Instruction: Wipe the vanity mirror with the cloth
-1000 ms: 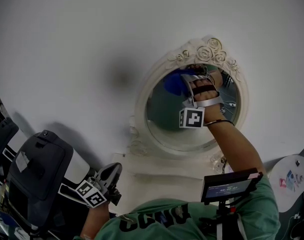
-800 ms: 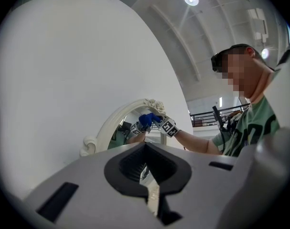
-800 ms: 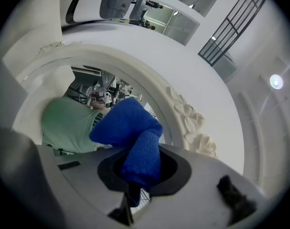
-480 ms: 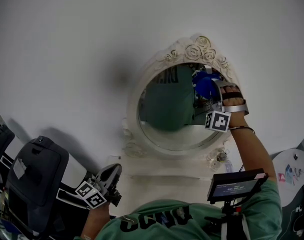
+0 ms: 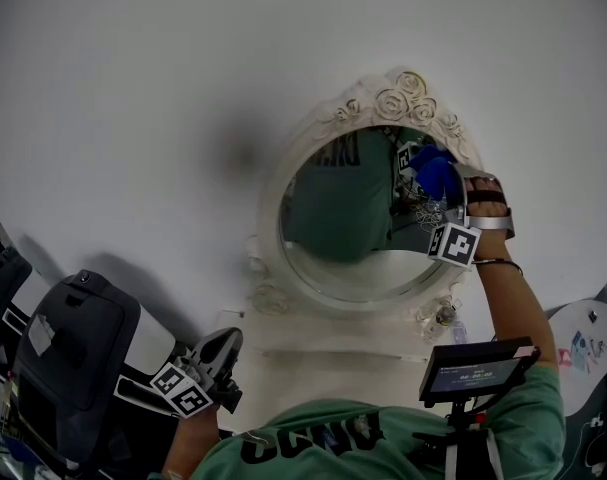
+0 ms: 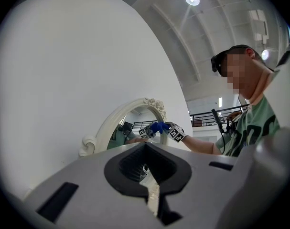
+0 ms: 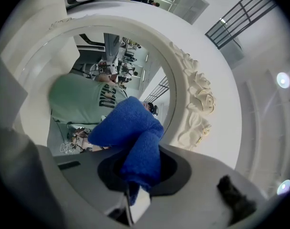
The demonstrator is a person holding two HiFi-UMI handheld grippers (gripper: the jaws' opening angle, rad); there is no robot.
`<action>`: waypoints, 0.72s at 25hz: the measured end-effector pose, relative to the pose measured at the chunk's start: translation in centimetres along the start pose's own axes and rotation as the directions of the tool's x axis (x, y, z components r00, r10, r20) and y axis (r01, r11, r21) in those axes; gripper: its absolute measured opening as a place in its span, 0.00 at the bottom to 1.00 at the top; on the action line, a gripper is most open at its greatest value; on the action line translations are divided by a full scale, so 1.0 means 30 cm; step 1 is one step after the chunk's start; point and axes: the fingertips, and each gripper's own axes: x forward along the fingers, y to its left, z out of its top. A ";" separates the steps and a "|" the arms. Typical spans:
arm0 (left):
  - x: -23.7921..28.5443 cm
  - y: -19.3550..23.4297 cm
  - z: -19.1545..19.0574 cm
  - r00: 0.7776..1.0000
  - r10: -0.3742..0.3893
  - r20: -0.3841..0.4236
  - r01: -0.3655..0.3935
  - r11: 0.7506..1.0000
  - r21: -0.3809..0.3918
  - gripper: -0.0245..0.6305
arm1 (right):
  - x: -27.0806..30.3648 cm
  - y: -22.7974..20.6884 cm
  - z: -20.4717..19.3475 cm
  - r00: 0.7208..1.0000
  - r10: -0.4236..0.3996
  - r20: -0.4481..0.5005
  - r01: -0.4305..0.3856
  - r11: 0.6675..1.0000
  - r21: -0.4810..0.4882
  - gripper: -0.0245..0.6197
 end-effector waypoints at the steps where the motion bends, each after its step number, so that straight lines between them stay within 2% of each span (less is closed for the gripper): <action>1: -0.009 0.003 0.002 1.000 0.005 0.003 -0.005 1.000 -0.001 0.04 | -0.009 -0.010 0.024 1.000 -0.004 0.017 0.004 1.000 0.013 0.12; 4: -0.026 0.013 0.005 1.000 0.016 0.007 -0.016 1.000 -0.003 0.04 | -0.056 -0.034 0.195 0.989 -0.024 0.147 0.018 0.999 0.040 0.12; 6: -0.028 0.017 0.005 1.000 0.019 0.009 -0.019 1.000 -0.003 0.04 | -0.081 -0.034 0.357 0.968 -0.026 0.249 0.015 0.999 0.046 0.12; 9: -0.029 0.011 0.005 1.000 0.014 0.011 -0.014 1.000 -0.002 0.04 | -0.096 -0.028 0.580 0.935 -0.026 0.353 0.014 0.999 0.037 0.12; 14: -0.069 0.020 0.009 0.999 0.031 0.017 -0.031 1.000 -0.003 0.04 | -0.086 -0.033 0.840 0.895 -0.019 0.446 0.013 1.000 0.015 0.12; 18: -0.105 0.043 0.008 0.998 0.065 0.021 -0.064 0.998 -0.006 0.04 | -0.056 -0.031 0.927 0.889 0.000 0.459 -0.006 1.000 0.011 0.12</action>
